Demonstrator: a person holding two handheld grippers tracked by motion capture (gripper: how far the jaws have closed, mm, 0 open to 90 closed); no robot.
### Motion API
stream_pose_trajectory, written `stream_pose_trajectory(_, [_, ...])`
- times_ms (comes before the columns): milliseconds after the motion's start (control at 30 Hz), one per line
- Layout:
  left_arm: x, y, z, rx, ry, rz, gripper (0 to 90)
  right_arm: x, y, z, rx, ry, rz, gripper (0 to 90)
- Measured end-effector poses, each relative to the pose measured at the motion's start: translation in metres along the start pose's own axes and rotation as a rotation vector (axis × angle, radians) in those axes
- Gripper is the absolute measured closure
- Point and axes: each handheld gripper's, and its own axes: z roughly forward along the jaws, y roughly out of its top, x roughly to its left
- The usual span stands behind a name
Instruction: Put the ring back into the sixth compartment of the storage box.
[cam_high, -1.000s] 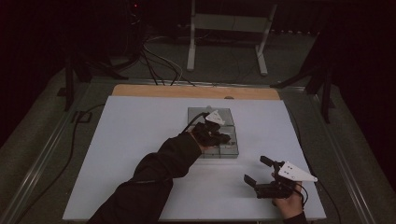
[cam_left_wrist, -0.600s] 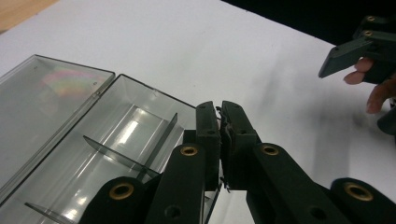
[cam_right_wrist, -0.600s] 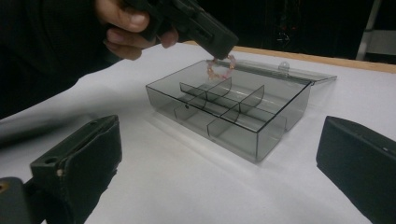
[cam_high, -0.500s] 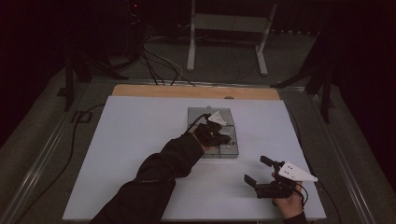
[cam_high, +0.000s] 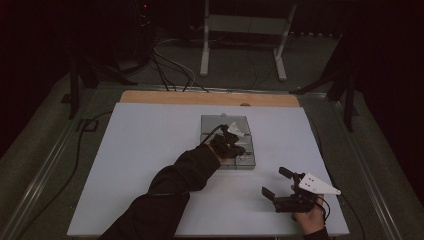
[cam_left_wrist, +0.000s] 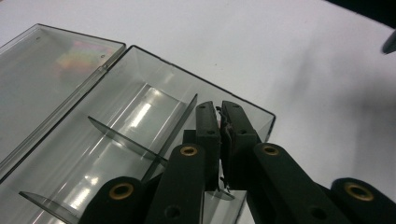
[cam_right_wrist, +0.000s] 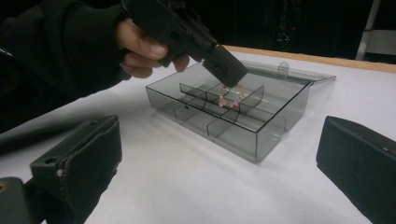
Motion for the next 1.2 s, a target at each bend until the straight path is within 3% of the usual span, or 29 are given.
stream_pose_trajectory(133, [0.0, 0.001, 0.004, -0.002, 0.008, -0.011, 87.3, 0.0, 0.0, 0.0, -0.001, 0.002, 0.001, 0.0])
stream_pose_trajectory(233, [0.0, 0.001, 0.004, -0.011, -0.002, -0.024, 79.6, 0.0, 0.0, 0.0, -0.001, 0.002, 0.001, 0.0])
stream_pose_trajectory(333, [-0.002, 0.002, 0.001, -0.02, 0.013, -0.029, 58.4, 0.0, 0.0, 0.0, -0.001, 0.003, 0.0, 0.0])
stream_pose_trajectory(467, [-0.003, 0.002, -0.004, -0.023, -0.021, -0.027, 37.3, 0.0, 0.0, 0.0, 0.001, 0.002, 0.001, 0.0])
stream_pose_trajectory(667, [-0.006, 0.002, -0.015, -0.037, -0.043, -0.031, 20.5, 0.0, 0.0, 0.0, 0.005, 0.002, 0.0, 0.0])
stream_pose_trajectory(867, [-0.006, 0.003, -0.031, -0.056, -0.122, -0.025, 10.1, 0.001, 0.0, 0.0, 0.005, 0.001, -0.002, 0.0])
stream_pose_trajectory(933, [-0.006, 0.002, -0.037, -0.064, -0.154, -0.015, 2.3, 0.001, 0.0, 0.001, 0.007, 0.001, -0.005, 0.0])
stream_pose_trajectory(1200, [-0.003, -0.005, -0.061, -0.088, -0.14, 0.011, 0.9, 0.002, 0.0, 0.0, 0.003, 0.0, -0.004, 0.0])
